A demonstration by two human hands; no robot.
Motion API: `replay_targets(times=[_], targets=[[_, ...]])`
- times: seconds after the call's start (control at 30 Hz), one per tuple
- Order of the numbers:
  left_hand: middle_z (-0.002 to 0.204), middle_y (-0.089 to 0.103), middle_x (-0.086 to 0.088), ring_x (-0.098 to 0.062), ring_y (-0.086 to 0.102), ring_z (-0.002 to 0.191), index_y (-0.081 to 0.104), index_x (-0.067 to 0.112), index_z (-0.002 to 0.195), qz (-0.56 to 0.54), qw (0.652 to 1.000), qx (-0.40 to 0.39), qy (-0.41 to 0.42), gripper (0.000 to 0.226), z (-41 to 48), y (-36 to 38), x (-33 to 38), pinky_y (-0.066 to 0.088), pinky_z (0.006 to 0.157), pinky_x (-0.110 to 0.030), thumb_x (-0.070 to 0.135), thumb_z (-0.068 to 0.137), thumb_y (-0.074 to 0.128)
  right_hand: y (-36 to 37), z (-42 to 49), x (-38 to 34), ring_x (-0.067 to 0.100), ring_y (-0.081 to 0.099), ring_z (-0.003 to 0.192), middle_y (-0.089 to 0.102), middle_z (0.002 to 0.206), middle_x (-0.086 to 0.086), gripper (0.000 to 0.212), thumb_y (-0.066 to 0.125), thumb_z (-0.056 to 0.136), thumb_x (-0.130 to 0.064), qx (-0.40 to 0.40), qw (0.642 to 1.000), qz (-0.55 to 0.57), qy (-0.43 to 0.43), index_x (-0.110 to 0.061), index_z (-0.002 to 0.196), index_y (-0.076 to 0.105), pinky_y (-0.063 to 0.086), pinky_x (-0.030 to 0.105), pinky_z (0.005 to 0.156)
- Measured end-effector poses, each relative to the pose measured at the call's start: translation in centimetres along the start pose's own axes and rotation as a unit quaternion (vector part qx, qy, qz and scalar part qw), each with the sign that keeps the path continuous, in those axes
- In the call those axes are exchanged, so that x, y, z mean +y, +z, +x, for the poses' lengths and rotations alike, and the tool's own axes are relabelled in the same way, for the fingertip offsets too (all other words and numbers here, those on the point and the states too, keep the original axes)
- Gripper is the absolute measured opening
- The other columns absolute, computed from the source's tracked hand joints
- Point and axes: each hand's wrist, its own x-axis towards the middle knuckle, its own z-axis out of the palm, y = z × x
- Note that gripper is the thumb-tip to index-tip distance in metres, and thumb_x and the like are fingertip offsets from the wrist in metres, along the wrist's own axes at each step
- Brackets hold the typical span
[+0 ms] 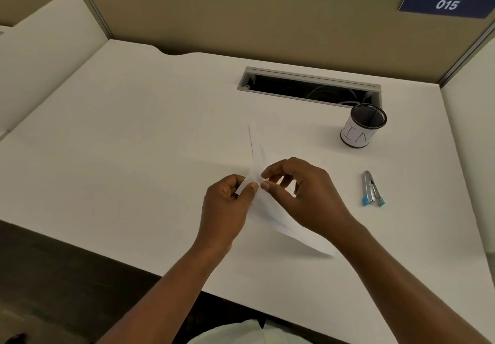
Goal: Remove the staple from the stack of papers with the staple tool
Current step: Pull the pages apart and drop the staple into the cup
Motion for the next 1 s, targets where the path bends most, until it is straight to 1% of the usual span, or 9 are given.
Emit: replay_targets(times=[0.2, 0.4, 0.57, 0.67, 0.73, 0.8, 0.87, 0.93, 1.0], targets=[[0.065, 0.070, 0.018, 0.002, 0.064, 0.064, 0.070, 0.028, 0.075, 0.002, 1.000, -0.026, 0.008, 0.019, 1.1, -1.8, 0.0, 0.045, 0.055, -0.006, 0.027, 0.094, 0.068, 1.3, 0.7, -1.0, 0.005, 0.062, 0.081, 0.069, 0.091, -0.016, 0.007, 0.071, 0.092, -0.032, -0.014, 0.999, -0.042, 0.014, -0.030, 0.098, 0.072, 0.053, 0.029, 0.077], [0.073, 0.072, 0.012, 0.000, 0.065, 0.068, 0.072, 0.028, 0.078, 0.010, 0.998, -0.060, 0.016, 0.016, 2.3, -3.4, 0.1, 0.046, 0.058, -0.007, 0.030, 0.094, 0.068, 2.5, 1.4, -2.1, 0.007, 0.062, 0.079, 0.068, 0.088, -0.016, 0.004, 0.071, 0.091, -0.029, 0.000, 0.999, -0.052, 0.011, -0.030, 0.094, 0.070, 0.055, 0.034, 0.075], [0.072, 0.075, 0.010, -0.002, 0.068, 0.067, 0.074, 0.026, 0.078, -0.043, 0.995, -0.092, -0.016, 0.016, 3.5, -4.6, 0.4, 0.048, 0.059, -0.009, 0.024, 0.093, 0.069, 3.6, 2.1, -3.0, 0.006, 0.056, 0.077, 0.064, 0.083, -0.015, 0.005, 0.070, 0.091, -0.024, 0.031, 0.998, -0.062, -0.012, -0.027, 0.090, 0.066, 0.047, 0.025, 0.069], [0.085, 0.080, 0.000, -0.021, 0.074, 0.085, 0.079, 0.019, 0.085, -0.128, 0.979, -0.121, -0.102, 0.014, 4.5, -5.2, 0.5, 0.058, 0.075, -0.030, 0.019, 0.094, 0.067, 5.0, 2.2, -3.4, 0.009, 0.054, 0.077, 0.060, 0.082, -0.013, 0.004, 0.069, 0.091, -0.017, 0.083, 0.994, -0.061, -0.029, -0.020, 0.090, 0.066, 0.044, 0.022, 0.067], [0.097, 0.080, -0.011, -0.031, 0.073, 0.096, 0.080, 0.012, 0.093, -0.186, 0.961, -0.137, -0.154, 0.013, 5.0, -5.7, 0.4, 0.057, 0.087, -0.042, 0.016, 0.093, 0.067, 6.3, 2.2, -3.5, 0.011, 0.056, 0.077, 0.061, 0.081, -0.008, 0.006, 0.070, 0.091, -0.010, 0.127, 0.991, -0.026, -0.022, -0.014, 0.089, 0.066, 0.044, 0.022, 0.067], [0.100, 0.080, -0.013, -0.029, 0.074, 0.096, 0.080, 0.009, 0.097, -0.215, 0.949, -0.143, -0.182, 0.014, 5.4, -6.0, 0.2, 0.058, 0.082, -0.038, 0.014, 0.093, 0.067, 7.7, 2.2, -3.8, 0.009, 0.057, 0.076, 0.062, 0.081, -0.007, 0.009, 0.070, 0.091, -0.006, 0.164, 0.986, 0.027, 0.006, -0.013, 0.088, 0.066, 0.040, 0.014, 0.067], [0.097, 0.080, -0.011, -0.025, 0.074, 0.091, 0.080, 0.010, 0.095, -0.221, 0.945, -0.142, -0.192, 0.013, 5.8, -6.2, 0.0, 0.056, 0.078, -0.035, 0.014, 0.092, 0.068, 9.1, 2.2, -4.0, 0.011, 0.060, 0.077, 0.065, 0.082, -0.007, 0.009, 0.069, 0.093, -0.008, 0.188, 0.976, 0.091, 0.062, -0.015, 0.089, 0.066, 0.041, 0.014, 0.064], [0.088, 0.081, -0.006, -0.021, 0.074, 0.083, 0.080, 0.014, 0.087, -0.198, 0.954, -0.131, -0.185, 0.013, 6.2, -6.3, -0.3, 0.057, 0.074, -0.032, 0.015, 0.092, 0.068, 10.2, 2.3, -4.3, 0.010, 0.062, 0.077, 0.068, 0.083, -0.008, 0.007, 0.067, 0.095, -0.015, 0.185, 0.961, 0.161, 0.129, -0.020, 0.090, 0.066, 0.046, 0.019, 0.063], [0.078, 0.080, 0.002, -0.012, 0.074, 0.072, 0.079, 0.018, 0.081, -0.147, 0.970, -0.117, -0.157, 0.015, 6.7, -6.6, -0.7, 0.057, 0.064, -0.022, 0.017, 0.092, 0.069, 10.7, 2.7, -4.5, 0.007, 0.062, 0.076, 0.069, 0.083, -0.009, 0.007, 0.066, 0.096, -0.019, 0.156, 0.958, 0.172, 0.166, -0.023, 0.090, 0.066, 0.045, 0.017, 0.064]])
